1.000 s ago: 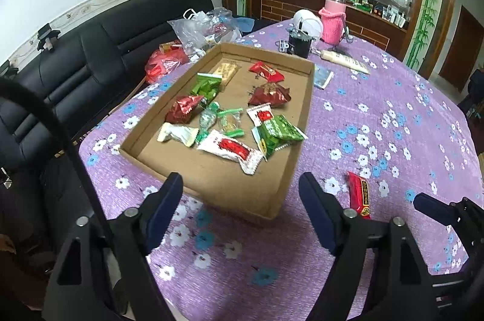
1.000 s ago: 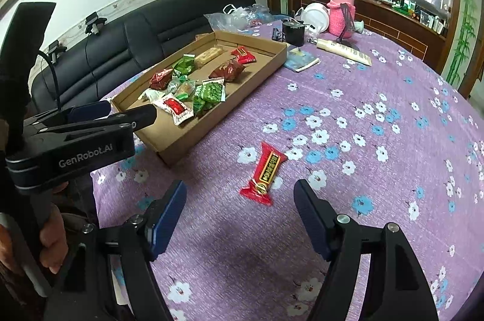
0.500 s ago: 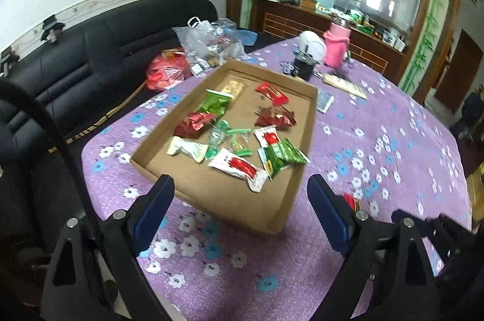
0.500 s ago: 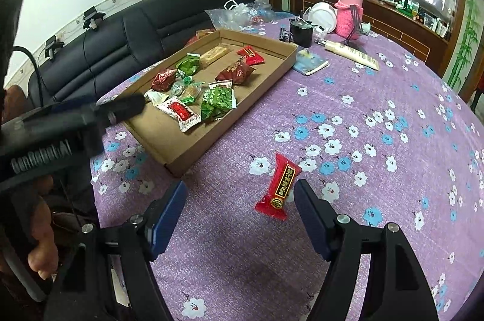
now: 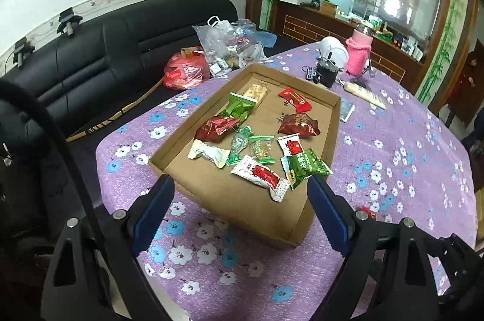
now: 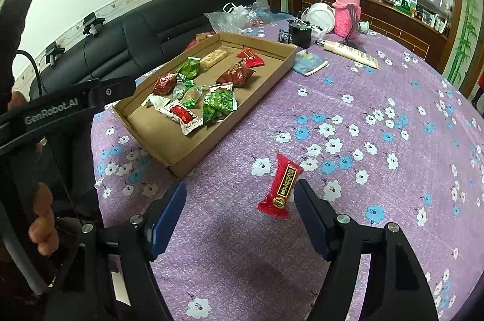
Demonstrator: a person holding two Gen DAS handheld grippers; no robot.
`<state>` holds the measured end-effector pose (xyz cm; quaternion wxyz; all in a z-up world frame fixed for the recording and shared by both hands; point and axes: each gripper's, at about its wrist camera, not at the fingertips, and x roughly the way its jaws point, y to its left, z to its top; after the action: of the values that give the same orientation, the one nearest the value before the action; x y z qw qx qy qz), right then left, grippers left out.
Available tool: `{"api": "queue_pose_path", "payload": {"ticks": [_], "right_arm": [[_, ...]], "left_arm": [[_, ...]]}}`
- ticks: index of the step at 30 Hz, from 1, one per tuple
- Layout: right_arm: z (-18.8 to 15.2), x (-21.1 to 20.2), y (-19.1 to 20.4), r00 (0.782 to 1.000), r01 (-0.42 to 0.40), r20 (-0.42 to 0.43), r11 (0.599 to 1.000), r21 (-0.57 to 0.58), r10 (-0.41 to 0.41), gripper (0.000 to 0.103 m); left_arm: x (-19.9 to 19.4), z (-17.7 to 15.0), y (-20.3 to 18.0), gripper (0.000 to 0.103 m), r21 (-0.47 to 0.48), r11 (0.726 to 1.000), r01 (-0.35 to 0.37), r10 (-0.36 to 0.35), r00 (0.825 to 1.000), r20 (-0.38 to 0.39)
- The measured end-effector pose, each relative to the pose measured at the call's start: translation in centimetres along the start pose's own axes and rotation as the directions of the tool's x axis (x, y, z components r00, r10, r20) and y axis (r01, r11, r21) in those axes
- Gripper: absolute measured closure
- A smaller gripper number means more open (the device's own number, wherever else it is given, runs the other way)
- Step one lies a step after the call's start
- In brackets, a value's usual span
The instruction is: Organize snacks
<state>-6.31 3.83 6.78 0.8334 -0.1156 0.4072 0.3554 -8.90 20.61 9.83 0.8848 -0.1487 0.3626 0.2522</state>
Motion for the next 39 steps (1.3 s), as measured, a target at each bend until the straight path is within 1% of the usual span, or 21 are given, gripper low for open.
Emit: {"api": "queue_pose_path", "payload": {"ticks": [3,5,9,14,17,19,26,29,31,34,39], "right_arm": [[0.0,0.0,0.0,1.000,0.001,-0.003,1.000,0.002,-0.001,0.030],[-0.1,0.0,0.0,1.000,-0.001,-0.002,1.000,0.007,0.001,0.030],[-0.2,0.0,0.1,1.000,0.001,-0.005,1.000,0.008,-0.001,0.030],[-0.2,0.2,0.1,1.000,0.003,-0.009,1.000,0.015,-0.003,0.030],[-0.2,0.4,0.1,1.000,0.004,-0.015,1.000,0.015,-0.003,0.030],[-0.1,0.5,0.2,1.000,0.001,-0.016,1.000,0.017,-0.001,0.030],[-0.1,0.9,0.1,1.000,-0.003,-0.027,1.000,0.023,0.003,0.030],[-0.1,0.9,-0.1,1.000,0.001,-0.026,1.000,0.030,-0.001,0.030],[0.0,1.0,-0.2,1.000,0.007,-0.023,0.999,0.031,-0.007,0.030],[0.0,1.2,-0.5,0.999,0.019,-0.027,0.999,0.038,-0.018,0.030],[-0.2,1.6,-0.8,0.999,0.026,-0.037,0.999,0.046,-0.024,0.029]], "left_arm": [[0.0,-0.1,-0.2,0.014,0.014,1.000,-0.005,0.005,1.000,0.001],[-0.1,-0.2,0.0,0.014,-0.002,1.000,-0.009,0.009,1.000,0.013],[-0.4,-0.2,0.9,0.014,-0.043,0.998,-0.055,0.056,0.998,0.042],[-0.5,-0.3,2.0,0.014,-0.098,0.993,-0.067,0.074,0.995,0.068],[-0.4,-0.4,2.5,0.014,-0.119,0.992,-0.047,0.055,0.996,0.069],[-0.1,-0.3,2.6,0.014,-0.121,0.992,-0.023,0.030,0.998,0.061],[0.8,0.1,2.1,0.014,-0.081,0.997,0.005,-0.002,0.999,0.037],[1.1,0.2,2.0,0.014,-0.091,0.994,0.053,-0.051,0.998,0.026],[1.0,0.1,1.8,0.014,-0.097,0.992,0.078,-0.074,0.996,0.039],[1.0,0.2,1.2,0.014,-0.063,0.995,0.074,-0.071,0.997,0.043],[1.6,0.5,0.7,0.014,-0.050,0.996,0.078,-0.078,0.997,0.002]]}}
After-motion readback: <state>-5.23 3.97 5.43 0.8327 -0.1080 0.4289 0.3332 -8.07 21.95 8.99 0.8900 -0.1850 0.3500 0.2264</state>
